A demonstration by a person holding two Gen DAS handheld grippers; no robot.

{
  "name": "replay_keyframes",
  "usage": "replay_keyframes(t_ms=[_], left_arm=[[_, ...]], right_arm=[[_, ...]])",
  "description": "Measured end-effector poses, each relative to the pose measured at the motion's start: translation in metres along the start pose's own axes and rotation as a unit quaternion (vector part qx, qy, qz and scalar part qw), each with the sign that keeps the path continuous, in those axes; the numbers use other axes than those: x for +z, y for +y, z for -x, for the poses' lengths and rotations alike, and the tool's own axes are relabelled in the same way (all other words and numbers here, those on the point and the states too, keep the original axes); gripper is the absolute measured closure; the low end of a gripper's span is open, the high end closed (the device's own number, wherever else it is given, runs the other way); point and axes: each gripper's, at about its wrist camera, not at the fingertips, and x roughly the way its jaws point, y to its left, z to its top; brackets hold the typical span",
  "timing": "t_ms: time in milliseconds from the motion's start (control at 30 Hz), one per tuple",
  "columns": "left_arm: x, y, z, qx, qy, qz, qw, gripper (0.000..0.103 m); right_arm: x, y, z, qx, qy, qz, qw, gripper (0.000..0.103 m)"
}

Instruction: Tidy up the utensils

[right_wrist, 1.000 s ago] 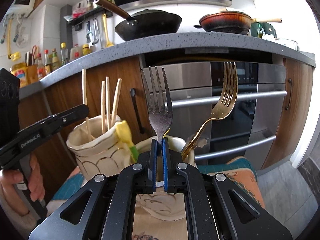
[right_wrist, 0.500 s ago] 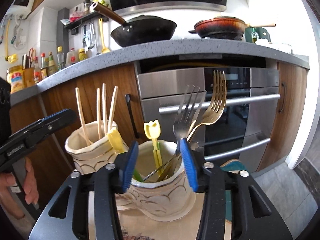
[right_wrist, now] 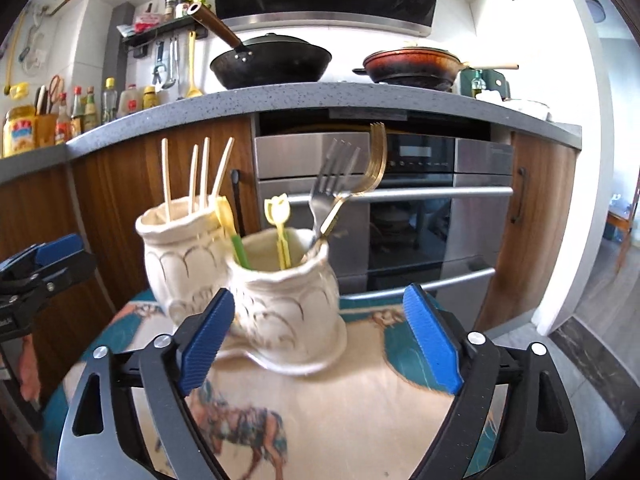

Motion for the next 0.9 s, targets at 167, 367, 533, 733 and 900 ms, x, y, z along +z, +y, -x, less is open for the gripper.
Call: replay_keyframes(t_ms=[167,367,533,733,900], left_arm=[[-0.014,0.001,0.013,0.013,-0.005,0.005,0.9999,0.006],[-0.025,-0.004,0.021,0.025,-0.011,-0.009,0.9996,0.006],[-0.03,-0.006,0.02,0.028,-0.012,-0.015,0.9994,0.006],[-0.034,-0.01,0.018,0.026,-0.008,-0.023,0.9994,0.006],[-0.033,-0.009,0.017,0.029,-0.005,-0.019,0.9994,0.006]], right_arm=[[-0.012,0.002,0.016,-0.014,-0.022,0.017,1.0,0.008],[-0.021,0.008,0.023,-0.01,-0.032,0.027,0.999,0.006],[-0.02,0.008,0.026,-0.018,-0.051,0.024,0.998,0.005],[-0.019,0.009,0.022,-0.024,-0.046,0.027,0.998,0.005],[-0.02,0.016,0.023,-0.024,-0.045,0.042,0.998,0.005]])
